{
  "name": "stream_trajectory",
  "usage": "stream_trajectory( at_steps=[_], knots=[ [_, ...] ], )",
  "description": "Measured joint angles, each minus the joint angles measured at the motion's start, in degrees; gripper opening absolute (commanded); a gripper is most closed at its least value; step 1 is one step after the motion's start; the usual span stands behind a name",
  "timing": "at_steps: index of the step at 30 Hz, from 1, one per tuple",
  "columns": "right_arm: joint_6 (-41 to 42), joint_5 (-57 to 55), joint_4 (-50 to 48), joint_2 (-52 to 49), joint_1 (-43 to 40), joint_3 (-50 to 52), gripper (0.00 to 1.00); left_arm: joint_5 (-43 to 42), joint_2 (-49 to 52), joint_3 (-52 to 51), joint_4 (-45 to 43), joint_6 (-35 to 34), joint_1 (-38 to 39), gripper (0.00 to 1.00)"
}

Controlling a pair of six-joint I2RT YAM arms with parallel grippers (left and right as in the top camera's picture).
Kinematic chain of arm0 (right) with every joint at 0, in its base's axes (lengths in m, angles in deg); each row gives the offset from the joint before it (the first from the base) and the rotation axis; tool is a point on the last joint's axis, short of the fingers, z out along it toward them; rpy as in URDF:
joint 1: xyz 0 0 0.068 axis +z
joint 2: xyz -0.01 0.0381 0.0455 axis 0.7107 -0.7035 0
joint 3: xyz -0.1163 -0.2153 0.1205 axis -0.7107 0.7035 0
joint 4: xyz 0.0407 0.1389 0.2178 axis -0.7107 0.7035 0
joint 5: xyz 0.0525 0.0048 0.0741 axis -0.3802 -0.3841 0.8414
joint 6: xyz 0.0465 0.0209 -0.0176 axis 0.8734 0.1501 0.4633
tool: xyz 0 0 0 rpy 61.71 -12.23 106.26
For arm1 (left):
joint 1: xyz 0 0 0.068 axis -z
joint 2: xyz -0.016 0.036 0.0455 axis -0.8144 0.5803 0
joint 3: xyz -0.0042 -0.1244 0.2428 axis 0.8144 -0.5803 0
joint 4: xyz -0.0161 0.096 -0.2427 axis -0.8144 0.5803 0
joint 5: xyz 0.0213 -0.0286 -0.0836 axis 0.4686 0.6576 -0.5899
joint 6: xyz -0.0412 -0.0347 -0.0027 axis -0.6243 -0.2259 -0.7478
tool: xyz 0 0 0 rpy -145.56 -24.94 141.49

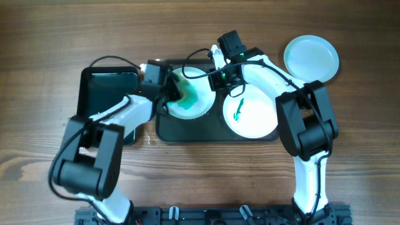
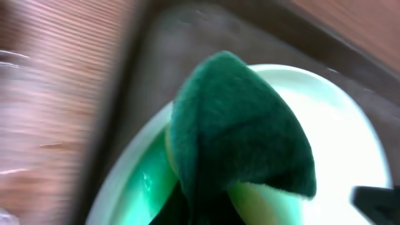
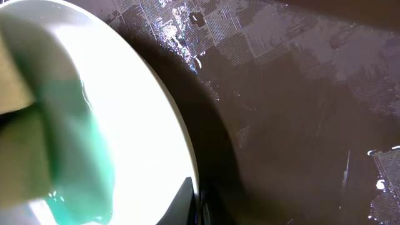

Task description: Clean dirty plates on tray and stack at the side

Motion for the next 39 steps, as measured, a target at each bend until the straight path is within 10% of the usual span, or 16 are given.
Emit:
stream_trajectory(
  at_steps=[23,39],
  knots=[
    [-10.6,-20.7,2.1,9.4,1.6,-3.1,0.04,2.7,-21.6,-0.7,15.8,4.9,-16.0,0.04],
    [-55.6,-66.2,-15.4,16.8,22.5,-4.3,0.04,8.3,-21.6,-0.7,21.2,4.6,-21.9,0.04]
  ],
)
